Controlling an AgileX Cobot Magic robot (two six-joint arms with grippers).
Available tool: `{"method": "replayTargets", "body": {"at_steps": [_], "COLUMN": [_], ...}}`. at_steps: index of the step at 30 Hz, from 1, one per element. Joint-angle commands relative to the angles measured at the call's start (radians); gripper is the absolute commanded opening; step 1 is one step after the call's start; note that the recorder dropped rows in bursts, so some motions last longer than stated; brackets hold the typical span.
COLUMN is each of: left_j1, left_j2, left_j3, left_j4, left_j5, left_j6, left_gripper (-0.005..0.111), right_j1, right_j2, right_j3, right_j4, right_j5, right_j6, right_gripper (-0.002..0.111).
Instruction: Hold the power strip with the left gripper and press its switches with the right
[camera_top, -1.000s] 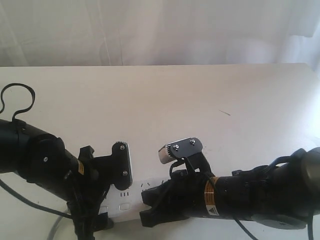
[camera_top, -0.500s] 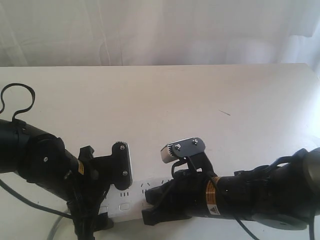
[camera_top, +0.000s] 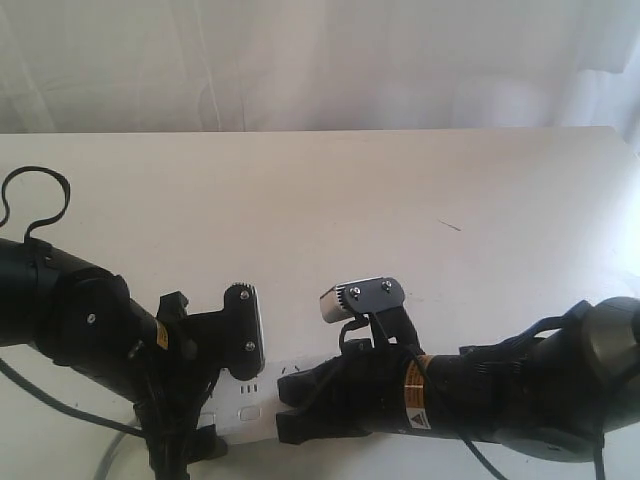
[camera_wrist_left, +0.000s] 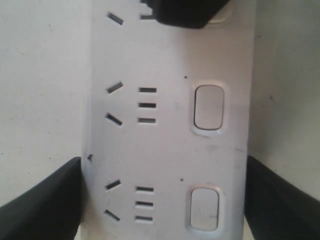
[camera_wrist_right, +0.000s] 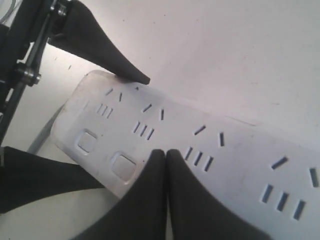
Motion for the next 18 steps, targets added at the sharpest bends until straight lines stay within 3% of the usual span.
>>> {"method": "replayTargets", "body": {"at_steps": [1,8,18], "left_j1": [-0.005,-0.005,-0.005], "left_j2": [0.052,0.052,0.052], "left_j3": [0.029,0.029,0.029], "left_j4": [0.027,0.027,0.027], "left_j5": [0.047,0.038,0.047], "left_j6": [0.011,0.011,0.011], "left_gripper": [0.0,0.0,0.0], "right_j1": [0.031,0.06,0.06], "right_j2": [0.025,0.025,0.021], "right_j3": [0.016,0.016,0.016], "right_j4": [-0.037,-0.014,0.028], "right_j5": [0.145,0.298,0.306], "right_j6": [0.009,0.004,-0.023], "right_gripper": [0.0,0.0,0.0]}}
